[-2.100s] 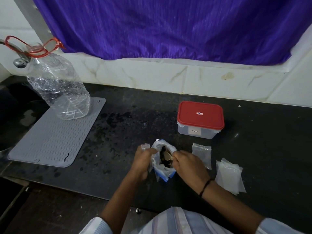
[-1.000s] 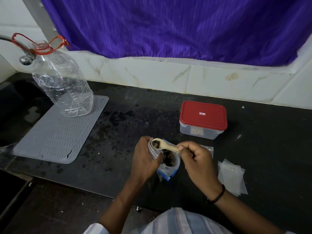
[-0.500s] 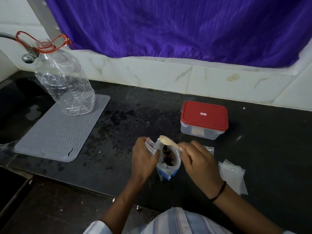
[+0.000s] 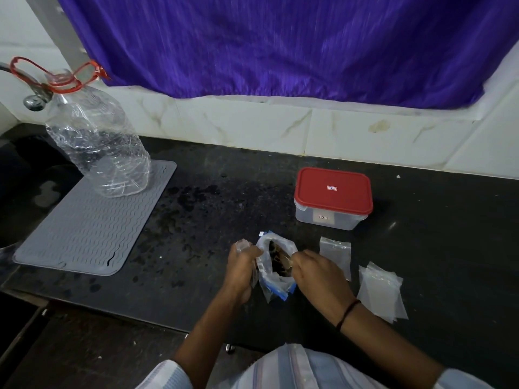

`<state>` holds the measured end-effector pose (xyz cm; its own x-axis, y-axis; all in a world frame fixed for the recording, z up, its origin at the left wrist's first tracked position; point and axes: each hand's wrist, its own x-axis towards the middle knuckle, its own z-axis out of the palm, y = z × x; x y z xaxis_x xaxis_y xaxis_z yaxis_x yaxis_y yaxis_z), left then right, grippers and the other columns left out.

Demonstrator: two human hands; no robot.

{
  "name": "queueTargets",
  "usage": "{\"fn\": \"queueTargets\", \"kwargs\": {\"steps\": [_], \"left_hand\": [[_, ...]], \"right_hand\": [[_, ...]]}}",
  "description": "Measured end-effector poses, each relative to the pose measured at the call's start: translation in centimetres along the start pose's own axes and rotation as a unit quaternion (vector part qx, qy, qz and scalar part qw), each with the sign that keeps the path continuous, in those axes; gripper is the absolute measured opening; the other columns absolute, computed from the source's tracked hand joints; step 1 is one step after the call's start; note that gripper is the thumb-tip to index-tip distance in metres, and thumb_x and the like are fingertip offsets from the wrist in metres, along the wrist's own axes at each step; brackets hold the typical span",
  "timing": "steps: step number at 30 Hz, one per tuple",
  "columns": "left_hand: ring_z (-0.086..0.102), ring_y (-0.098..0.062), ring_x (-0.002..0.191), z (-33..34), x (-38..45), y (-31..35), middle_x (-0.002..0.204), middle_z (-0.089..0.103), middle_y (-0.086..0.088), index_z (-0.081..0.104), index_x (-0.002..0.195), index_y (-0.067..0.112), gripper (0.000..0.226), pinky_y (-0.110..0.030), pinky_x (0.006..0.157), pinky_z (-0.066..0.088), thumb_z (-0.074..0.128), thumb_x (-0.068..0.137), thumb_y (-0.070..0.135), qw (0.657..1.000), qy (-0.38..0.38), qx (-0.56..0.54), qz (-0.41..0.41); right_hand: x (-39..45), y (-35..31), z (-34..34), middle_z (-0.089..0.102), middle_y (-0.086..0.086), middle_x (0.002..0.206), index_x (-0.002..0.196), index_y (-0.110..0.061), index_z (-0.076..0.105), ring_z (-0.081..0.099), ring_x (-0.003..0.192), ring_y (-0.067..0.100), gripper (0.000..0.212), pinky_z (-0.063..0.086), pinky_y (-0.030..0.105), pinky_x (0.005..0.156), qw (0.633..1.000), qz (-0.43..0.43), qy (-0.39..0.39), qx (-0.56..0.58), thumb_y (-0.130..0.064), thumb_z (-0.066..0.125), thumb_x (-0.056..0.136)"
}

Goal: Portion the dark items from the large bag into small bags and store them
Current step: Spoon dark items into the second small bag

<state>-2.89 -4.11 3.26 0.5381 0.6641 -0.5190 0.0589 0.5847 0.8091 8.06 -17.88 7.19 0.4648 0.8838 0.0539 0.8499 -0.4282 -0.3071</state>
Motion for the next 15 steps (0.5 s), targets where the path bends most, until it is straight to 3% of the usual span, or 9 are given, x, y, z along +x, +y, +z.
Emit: {"fn": "queueTargets", "kwargs": {"steps": [3,7,10,12,15], "left_hand": [[0.063,-0.036,0.092,0.0,0.3,-0.1,0.100,0.062,-0.018,0.055,0.107,0.008,0.033,-0.055,0.083,0.057,0.061,0.075,0.011,1.000,0.002,-0.012,-0.018],[0.061,-0.030,0.086,-0.1,0.1,0.1,0.101,0.059,-0.016,0.059,0.107,0.009,0.039,-0.041,0.067,0.058,0.061,0.068,0.015,1.000,0.000,-0.007,-0.027],[0.065,-0.031,0.088,0.0,0.1,0.2,0.103,0.062,-0.019,0.054,0.121,-0.005,0.056,-0.041,0.068,0.059,0.061,0.069,0.014,0.999,-0.004,-0.007,-0.039],[0.067,-0.030,0.088,0.1,0.0,0.3,0.104,0.065,-0.019,0.052,0.127,-0.003,0.060,-0.039,0.066,0.058,0.062,0.070,0.013,0.999,-0.001,-0.007,-0.041],[0.070,-0.030,0.092,0.1,0.0,0.3,0.110,0.066,-0.021,0.050,0.130,0.003,0.063,-0.038,0.065,0.058,0.064,0.070,0.013,0.999,-0.003,-0.007,-0.033]], "right_hand": [[0.0,0.8,0.3,0.050,-0.007,0.076,0.078,-0.024,0.051,0.051,0.071,0.010,0.019,0.041,0.025,0.063,0.995,0.050,0.005,0.089,-0.023,0.049,0.097],[-0.6,1.6,1.3,0.059,-0.003,0.077,0.086,-0.019,0.062,0.056,0.071,0.010,0.018,0.050,0.029,0.067,0.989,0.070,0.033,0.129,-0.023,0.050,0.097],[-0.6,1.6,1.9,0.063,-0.004,0.081,0.094,-0.018,0.068,0.057,0.073,0.005,0.016,0.049,0.019,0.068,0.980,0.089,0.054,0.172,-0.020,0.052,0.097],[-0.6,1.7,2.1,0.065,-0.007,0.082,0.096,-0.017,0.070,0.057,0.073,0.000,0.015,0.044,0.009,0.067,0.968,0.105,0.077,0.215,-0.017,0.055,0.096],[-0.8,1.8,2.1,0.065,-0.010,0.081,0.098,-0.019,0.071,0.059,0.073,-0.001,0.015,0.049,0.014,0.069,0.953,0.127,0.080,0.264,-0.017,0.056,0.096]]}}
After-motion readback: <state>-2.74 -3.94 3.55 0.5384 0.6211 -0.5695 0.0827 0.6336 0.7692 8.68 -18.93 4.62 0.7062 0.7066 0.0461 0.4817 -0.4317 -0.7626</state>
